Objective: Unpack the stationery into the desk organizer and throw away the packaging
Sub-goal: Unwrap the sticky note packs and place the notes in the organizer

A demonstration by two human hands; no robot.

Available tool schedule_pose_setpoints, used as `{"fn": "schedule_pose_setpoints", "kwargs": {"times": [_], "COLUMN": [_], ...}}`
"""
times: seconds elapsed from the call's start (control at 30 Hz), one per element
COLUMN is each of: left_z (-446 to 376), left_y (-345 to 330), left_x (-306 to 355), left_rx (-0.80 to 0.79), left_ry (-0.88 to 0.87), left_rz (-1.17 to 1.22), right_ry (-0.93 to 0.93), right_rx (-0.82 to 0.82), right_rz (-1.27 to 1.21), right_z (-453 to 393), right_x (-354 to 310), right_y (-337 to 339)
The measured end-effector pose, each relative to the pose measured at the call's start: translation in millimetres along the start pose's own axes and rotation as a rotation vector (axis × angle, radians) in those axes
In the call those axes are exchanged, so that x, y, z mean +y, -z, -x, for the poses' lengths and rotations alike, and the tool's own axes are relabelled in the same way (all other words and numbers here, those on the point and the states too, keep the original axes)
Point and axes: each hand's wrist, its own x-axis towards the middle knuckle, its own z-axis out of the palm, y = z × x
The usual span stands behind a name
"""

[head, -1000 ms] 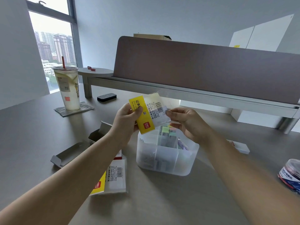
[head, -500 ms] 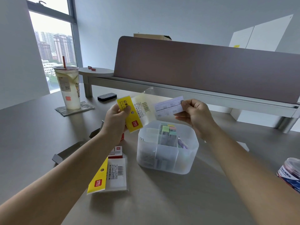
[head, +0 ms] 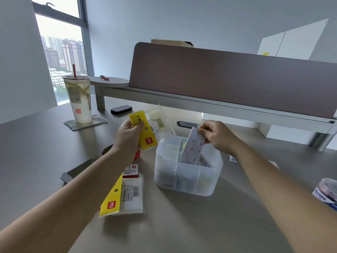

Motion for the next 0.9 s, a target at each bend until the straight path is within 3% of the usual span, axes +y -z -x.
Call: {"fn": "schedule_pose_setpoints", "kwargs": {"times": [0.37,0.7,0.9], "left_z": [-8,-4,10], "left_y": [2,6,19], "left_x": [-5,-10,-11], "left_rx": [0.001,0.012,0.011], "left_ry": [0.028,0.040,0.033], "left_rz": [0.009,-0.003,-0.049], "right_ry": [0.069,0.072,0.061], "right_rx": [0.126,-0.112,-0.014], "right_rz": [0.170,0.210,0.178], "right_z": [-17,1,27], "right_x": [2,4,0], "right_y": [4,-8,-9]}}
